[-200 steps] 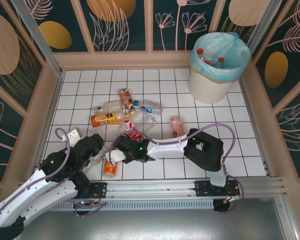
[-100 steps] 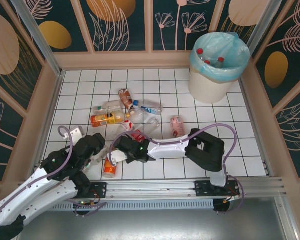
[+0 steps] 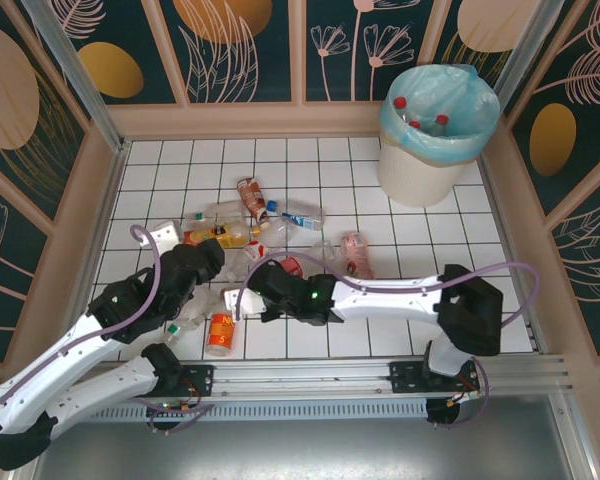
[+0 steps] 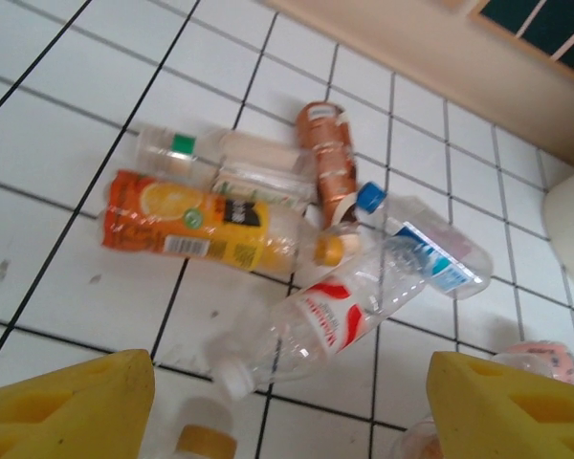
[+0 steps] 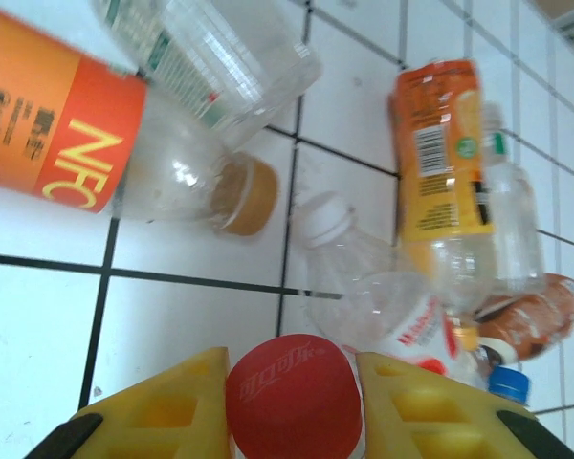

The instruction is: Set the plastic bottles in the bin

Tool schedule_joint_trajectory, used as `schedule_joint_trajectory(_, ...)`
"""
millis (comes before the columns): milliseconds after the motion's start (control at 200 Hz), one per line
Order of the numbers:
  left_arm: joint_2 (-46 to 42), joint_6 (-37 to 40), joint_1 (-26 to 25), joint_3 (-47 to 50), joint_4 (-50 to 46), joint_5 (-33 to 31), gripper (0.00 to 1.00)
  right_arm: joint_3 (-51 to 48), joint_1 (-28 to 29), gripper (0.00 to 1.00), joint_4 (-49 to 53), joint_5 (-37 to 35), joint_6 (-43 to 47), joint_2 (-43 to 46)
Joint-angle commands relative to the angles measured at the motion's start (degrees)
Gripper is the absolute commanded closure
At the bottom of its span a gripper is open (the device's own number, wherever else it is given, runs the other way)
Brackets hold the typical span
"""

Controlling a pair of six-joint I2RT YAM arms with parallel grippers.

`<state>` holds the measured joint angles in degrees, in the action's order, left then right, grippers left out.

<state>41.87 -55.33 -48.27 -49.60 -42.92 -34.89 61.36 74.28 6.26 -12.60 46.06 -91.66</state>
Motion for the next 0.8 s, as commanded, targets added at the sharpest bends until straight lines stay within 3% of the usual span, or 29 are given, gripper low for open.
schedule_joint_trajectory(0,-0.1,6.1,0.3,-1.9,5.8,-1.9,0.25,-0.5,-0.7,0.82,-2.2,-2.0,-4.7,6.3)
schedule_joint_trajectory(215,3.1,9.0,0.3,-5.2,7.4,-2.3,0.25,-1.7,-4.6,0.82,-5.6,2.7,-12.4,14.4)
schedule_joint_trajectory(475,7.3,16.9,0.3,-12.4,9.6,-2.5,0.25,3.2,-8.4,0.83,-7.9,1.6,-20.2,19.6)
schedule_joint_trajectory(796,18.6,29.3,0.3,-20.7,19.0,9.8,0.25,20.2,-20.7,0.85,-4.2,0.6,-19.1,21.2)
